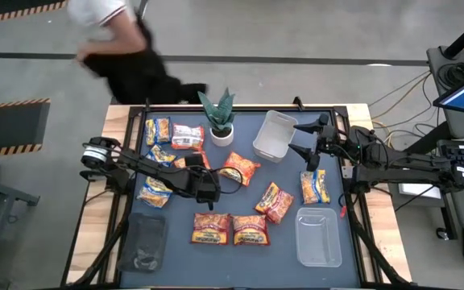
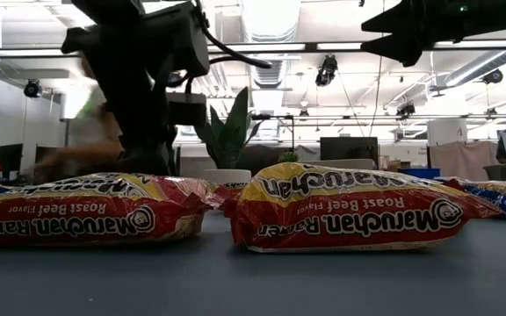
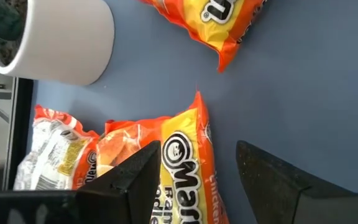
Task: Sort Maruchan noodles
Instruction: Put the bottom left orange instant noodle pack into the black bin
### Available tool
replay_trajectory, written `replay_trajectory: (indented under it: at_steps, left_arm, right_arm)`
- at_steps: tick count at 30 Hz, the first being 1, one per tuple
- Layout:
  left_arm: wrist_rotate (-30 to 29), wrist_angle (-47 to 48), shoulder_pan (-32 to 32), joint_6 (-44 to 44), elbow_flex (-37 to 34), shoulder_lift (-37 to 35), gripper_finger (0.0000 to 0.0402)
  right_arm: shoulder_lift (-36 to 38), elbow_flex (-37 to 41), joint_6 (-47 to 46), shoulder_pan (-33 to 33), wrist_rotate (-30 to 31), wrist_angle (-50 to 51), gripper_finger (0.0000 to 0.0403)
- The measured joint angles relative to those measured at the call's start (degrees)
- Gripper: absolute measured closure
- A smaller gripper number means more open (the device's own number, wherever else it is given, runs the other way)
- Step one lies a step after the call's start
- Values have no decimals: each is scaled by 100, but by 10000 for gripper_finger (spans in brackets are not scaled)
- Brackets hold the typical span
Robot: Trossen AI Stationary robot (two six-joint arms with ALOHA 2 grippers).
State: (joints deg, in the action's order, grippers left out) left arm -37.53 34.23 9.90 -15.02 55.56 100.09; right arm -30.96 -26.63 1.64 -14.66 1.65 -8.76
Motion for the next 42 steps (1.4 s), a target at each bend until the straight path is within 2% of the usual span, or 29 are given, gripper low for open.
replay_trajectory:
  at_steps: [16,20,28,42]
  left_arm:
    - [-436,-1218,-2,-403,-929,0,216]
    - [-460,-1220,-3,-480,-1002,-2,255]
    - [-462,-1194,-3,-504,-1013,-7,386]
    - [-411,-1110,42,-219,-592,-146,397]
  right_arm:
    - [0,2,60,1,1,1,75]
    - [0,2,60,1,1,0,75]
    - [0,2,60,1,0,-1,75]
    - [0,4,56,0,0,3,75]
